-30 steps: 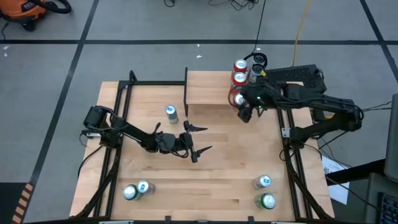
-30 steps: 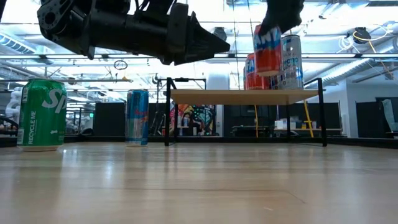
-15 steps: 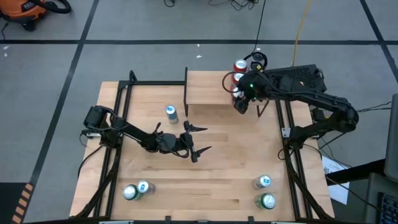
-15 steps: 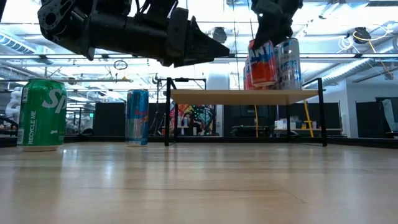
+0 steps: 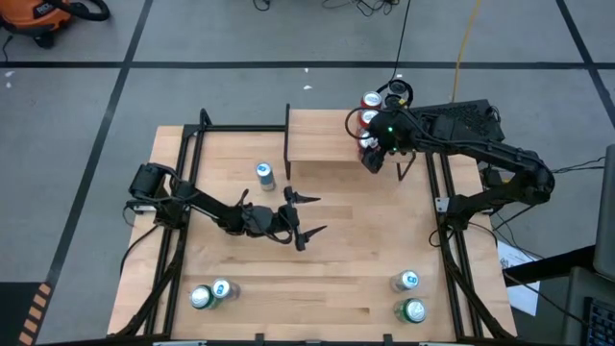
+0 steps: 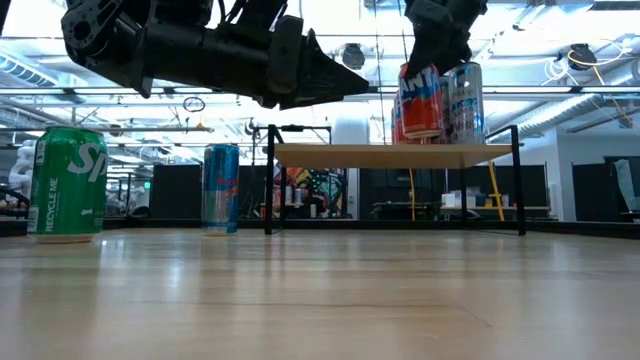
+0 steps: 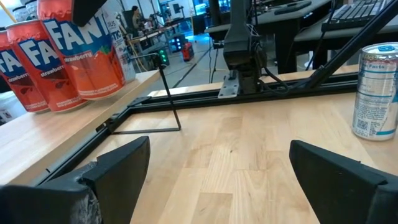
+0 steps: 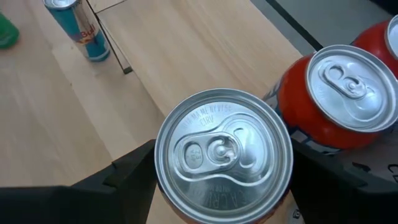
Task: Place canned beverage on shelf
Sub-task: Put the red soda can on the shelf aligned with the other red soda cans
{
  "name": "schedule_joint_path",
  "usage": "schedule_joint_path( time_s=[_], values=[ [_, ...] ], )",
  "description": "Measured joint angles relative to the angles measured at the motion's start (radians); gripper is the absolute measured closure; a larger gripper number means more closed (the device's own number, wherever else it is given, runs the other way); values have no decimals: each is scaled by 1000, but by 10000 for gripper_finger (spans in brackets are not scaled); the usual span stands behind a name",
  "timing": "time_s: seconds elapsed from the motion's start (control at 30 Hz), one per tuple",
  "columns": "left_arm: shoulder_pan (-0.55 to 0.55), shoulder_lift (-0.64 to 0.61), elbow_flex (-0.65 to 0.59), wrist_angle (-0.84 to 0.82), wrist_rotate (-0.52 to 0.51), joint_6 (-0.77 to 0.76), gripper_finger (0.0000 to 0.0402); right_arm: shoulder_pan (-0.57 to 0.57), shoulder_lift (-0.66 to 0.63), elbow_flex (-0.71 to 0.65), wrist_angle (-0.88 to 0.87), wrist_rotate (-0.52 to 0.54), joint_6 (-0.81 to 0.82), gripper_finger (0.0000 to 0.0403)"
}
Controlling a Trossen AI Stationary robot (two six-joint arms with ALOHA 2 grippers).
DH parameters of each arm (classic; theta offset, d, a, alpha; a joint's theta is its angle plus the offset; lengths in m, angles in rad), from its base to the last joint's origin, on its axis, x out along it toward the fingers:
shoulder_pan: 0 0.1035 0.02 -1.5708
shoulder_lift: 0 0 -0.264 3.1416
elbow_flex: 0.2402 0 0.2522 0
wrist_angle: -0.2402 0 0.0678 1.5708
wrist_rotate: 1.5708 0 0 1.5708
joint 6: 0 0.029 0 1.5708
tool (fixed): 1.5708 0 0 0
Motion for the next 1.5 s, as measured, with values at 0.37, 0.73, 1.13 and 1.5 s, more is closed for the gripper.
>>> schedule_joint_path(
  time_s=[0.37,0.73,1.13,1.5],
  values=[
    [0,0,0,-1,0,-1,25,13,13,-5,-11,42,92,86],
    [3,0,0,0,0,-1,25,56,68,-3,26,130,202,87],
    [144,47,154,18,151,53,25,55,65,-3,22,159,231,87],
    [269,200,325,-5,430,33,25,55,64,-3,13,161,241,87]
  ],
)
